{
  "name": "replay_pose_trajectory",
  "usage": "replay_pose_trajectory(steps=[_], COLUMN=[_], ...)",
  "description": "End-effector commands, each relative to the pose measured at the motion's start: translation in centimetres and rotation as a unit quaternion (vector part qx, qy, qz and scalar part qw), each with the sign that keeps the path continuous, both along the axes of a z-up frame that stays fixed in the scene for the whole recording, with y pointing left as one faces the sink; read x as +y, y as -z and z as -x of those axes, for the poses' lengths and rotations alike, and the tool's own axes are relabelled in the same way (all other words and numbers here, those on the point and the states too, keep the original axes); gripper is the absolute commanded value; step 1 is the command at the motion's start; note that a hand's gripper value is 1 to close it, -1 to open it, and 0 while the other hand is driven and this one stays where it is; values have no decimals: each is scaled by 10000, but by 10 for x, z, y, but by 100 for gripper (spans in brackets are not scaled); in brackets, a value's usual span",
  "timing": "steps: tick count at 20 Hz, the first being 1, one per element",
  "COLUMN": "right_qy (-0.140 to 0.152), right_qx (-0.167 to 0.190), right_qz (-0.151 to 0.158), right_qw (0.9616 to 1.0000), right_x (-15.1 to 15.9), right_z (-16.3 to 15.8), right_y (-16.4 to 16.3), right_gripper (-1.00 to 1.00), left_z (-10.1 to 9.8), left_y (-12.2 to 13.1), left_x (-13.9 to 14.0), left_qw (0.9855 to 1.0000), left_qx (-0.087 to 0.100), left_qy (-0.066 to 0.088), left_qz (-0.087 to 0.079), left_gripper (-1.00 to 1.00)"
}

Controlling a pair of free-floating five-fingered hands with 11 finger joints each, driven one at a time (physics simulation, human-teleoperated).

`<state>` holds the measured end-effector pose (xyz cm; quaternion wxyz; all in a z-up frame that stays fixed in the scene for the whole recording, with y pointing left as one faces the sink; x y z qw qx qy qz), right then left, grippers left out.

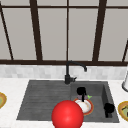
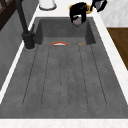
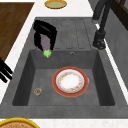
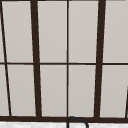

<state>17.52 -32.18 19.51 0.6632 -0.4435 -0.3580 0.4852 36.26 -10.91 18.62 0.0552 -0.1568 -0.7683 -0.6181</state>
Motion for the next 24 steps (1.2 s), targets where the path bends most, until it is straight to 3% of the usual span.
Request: replay_pose_trajectory(steps=[1, 8, 10, 20, 24], right_qy=[0, 0, 0, 0, 0], right_qx=[0, 0, 0, 0, 0], right_qz=[0, 0, 0, 0, 0], right_qw=[10000, 10000, 10000, 10000, 10000], right_x=[0, 0, 0, 0, 0], right_z=[0, 0, 0, 0, 0], right_y=[0, 0, 0, 0, 0], right_gripper=[0, 0, 0, 0, 0], left_z=[-28, -61, -64, -95, -110], left_y=[31, 90, 107, 193, 227], left_x=[0, -3, -4, -11, -12], left_qw=[9998, 9997, 10000, 9998, 9999], left_qx=[-5, -31, -27, -36, -12], left_qy=[195, 240, 78, 215, 124], left_qz=[0, 2, 8, -10, 11], left_gripper=[100, 100, 100, 100, 100])
